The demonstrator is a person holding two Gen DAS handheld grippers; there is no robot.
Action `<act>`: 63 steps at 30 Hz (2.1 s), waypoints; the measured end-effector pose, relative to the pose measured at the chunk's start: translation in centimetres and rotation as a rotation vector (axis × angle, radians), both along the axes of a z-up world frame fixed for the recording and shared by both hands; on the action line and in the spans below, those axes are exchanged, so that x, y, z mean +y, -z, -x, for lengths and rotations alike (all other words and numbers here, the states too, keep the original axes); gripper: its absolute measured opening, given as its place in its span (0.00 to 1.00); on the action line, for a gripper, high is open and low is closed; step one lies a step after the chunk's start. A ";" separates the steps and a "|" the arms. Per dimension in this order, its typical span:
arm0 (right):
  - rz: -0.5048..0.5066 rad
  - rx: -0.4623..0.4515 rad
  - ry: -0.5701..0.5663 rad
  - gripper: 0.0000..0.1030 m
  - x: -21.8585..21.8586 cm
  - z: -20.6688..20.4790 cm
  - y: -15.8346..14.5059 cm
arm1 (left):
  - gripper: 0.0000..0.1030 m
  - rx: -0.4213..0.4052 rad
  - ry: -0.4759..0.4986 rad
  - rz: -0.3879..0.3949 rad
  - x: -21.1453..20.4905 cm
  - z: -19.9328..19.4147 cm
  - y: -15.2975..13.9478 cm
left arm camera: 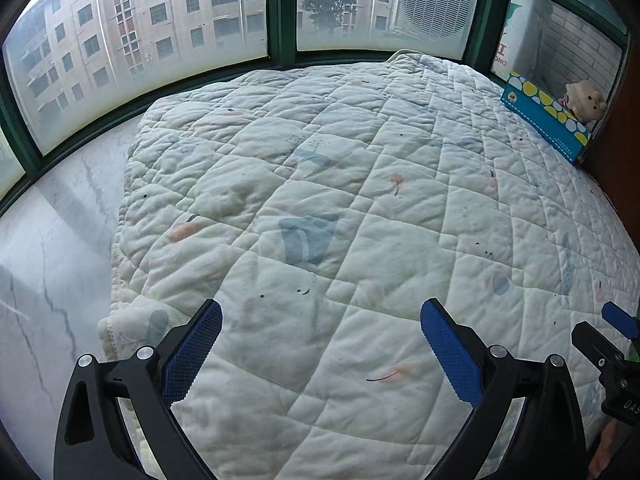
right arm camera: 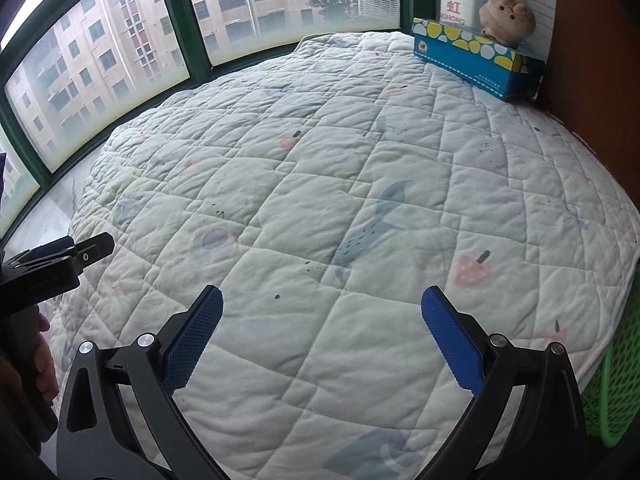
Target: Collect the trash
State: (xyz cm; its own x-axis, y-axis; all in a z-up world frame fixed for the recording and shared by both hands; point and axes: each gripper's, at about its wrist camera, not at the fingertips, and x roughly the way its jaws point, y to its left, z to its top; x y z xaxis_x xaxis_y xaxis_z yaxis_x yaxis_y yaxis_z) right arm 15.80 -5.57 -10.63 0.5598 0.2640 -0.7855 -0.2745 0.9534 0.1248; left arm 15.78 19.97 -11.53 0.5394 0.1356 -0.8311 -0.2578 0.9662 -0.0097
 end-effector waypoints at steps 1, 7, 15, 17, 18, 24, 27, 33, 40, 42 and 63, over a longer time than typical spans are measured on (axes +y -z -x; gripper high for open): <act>-0.001 0.003 -0.006 0.96 0.8 -0.1 0.2 | 0.93 0.003 -0.007 -0.010 0.5 -0.1 0.1; 0.010 0.028 -0.014 0.96 4.7 -0.4 1.4 | 0.93 0.037 -0.060 -0.053 3.9 -1.2 1.3; 0.027 0.053 0.041 0.96 8.2 -0.8 2.3 | 0.93 0.047 -0.113 -0.042 7.3 -2.1 2.7; 0.036 0.046 0.050 0.96 9.0 -0.7 2.4 | 0.93 0.045 -0.112 -0.022 7.7 -2.3 3.0; 0.048 0.034 0.056 0.96 9.5 -0.6 2.4 | 0.93 0.037 -0.113 -0.016 7.9 -2.3 3.1; 0.089 0.010 0.065 0.96 10.6 -0.3 2.8 | 0.93 0.027 -0.106 -0.018 7.6 -2.4 3.1; 0.117 -0.042 0.024 0.96 10.6 0.4 2.3 | 0.93 0.008 -0.123 0.020 7.7 -2.0 2.5; 0.084 -0.052 0.030 0.96 7.1 0.7 0.9 | 0.93 -0.043 -0.068 -0.029 3.8 -0.8 0.0; 0.057 -0.059 0.057 0.96 1.6 1.3 -0.5 | 0.93 -0.106 0.027 -0.050 -2.2 0.3 -3.3; 0.057 -0.073 0.069 0.96 0.0 1.8 -1.1 | 0.93 -0.132 0.054 -0.043 -3.9 0.7 -4.2; 0.026 -0.096 0.237 0.96 -12.1 6.9 -3.8 | 0.93 -0.184 0.295 0.007 -16.9 2.7 -7.3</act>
